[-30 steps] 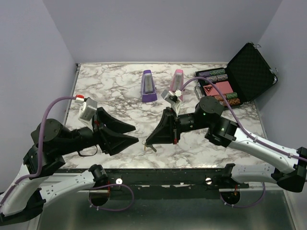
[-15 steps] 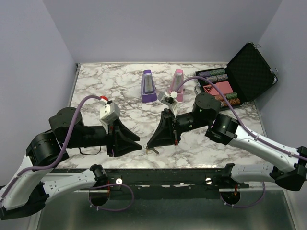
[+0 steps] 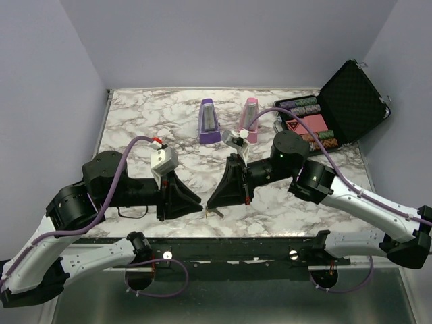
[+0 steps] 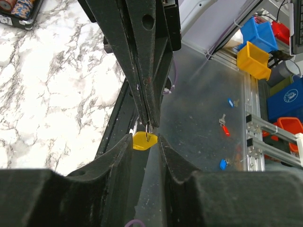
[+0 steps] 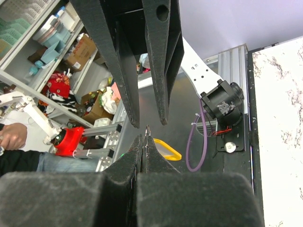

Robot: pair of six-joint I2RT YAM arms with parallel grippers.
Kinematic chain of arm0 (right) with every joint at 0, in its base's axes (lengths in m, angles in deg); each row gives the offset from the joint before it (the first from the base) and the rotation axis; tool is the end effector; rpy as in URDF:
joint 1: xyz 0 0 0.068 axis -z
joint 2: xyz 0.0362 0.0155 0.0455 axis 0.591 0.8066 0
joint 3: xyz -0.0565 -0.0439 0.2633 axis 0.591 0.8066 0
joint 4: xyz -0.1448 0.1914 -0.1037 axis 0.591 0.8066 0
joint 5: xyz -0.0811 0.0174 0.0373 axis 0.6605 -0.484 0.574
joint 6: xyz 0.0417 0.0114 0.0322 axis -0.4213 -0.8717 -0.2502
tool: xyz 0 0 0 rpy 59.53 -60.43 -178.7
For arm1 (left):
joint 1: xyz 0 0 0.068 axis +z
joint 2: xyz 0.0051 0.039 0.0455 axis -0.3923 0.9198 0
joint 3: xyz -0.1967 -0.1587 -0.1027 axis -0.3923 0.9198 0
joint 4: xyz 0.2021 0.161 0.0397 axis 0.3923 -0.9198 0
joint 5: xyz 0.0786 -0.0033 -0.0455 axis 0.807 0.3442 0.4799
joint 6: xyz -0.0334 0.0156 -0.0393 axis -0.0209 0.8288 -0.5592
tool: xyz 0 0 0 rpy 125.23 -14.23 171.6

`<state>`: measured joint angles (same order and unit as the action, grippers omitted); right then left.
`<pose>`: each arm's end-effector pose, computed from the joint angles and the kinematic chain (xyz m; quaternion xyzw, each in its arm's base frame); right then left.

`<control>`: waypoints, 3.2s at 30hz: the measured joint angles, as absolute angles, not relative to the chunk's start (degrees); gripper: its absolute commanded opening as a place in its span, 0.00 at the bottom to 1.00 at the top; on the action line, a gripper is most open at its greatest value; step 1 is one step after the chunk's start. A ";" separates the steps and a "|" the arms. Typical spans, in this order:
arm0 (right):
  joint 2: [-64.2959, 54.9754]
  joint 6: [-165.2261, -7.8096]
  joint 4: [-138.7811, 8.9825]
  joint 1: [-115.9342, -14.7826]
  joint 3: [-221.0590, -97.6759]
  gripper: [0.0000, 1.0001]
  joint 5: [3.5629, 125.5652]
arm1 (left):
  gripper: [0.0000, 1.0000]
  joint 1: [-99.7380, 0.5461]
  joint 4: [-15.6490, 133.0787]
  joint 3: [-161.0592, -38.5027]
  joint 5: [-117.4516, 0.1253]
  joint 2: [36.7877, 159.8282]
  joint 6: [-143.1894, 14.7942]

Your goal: Remove the keys from the keyring

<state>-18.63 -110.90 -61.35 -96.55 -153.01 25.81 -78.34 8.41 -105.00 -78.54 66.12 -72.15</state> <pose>0.1056 0.2372 0.4226 -0.4311 0.5710 0.6552 0.2425 0.0426 -0.0908 0.4560 0.3768 0.6818 -0.5147 0.3580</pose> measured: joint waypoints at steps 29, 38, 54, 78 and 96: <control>-18.63 -111.45 -62.93 -96.55 -153.01 0.01 25.35 | 0.00 -78.34 12.43 -103.60 -79.57 66.23 -73.41; -18.63 -111.63 -62.93 -96.55 -153.01 0.01 25.09 | 0.06 -78.34 12.73 -103.34 -79.94 66.32 -73.52; -18.63 -111.63 -62.82 -96.52 -153.01 0.01 24.94 | 0.01 -78.34 13.74 -102.46 -80.88 66.28 -74.09; -19.92 -117.92 -79.41 -96.52 -145.99 0.01 28.94 | 0.00 -81.01 25.89 -93.59 -70.83 58.30 -82.84; -19.79 -120.96 -89.24 -96.48 -145.42 0.01 34.60 | 0.00 -83.98 38.00 -89.22 -59.70 54.76 -88.32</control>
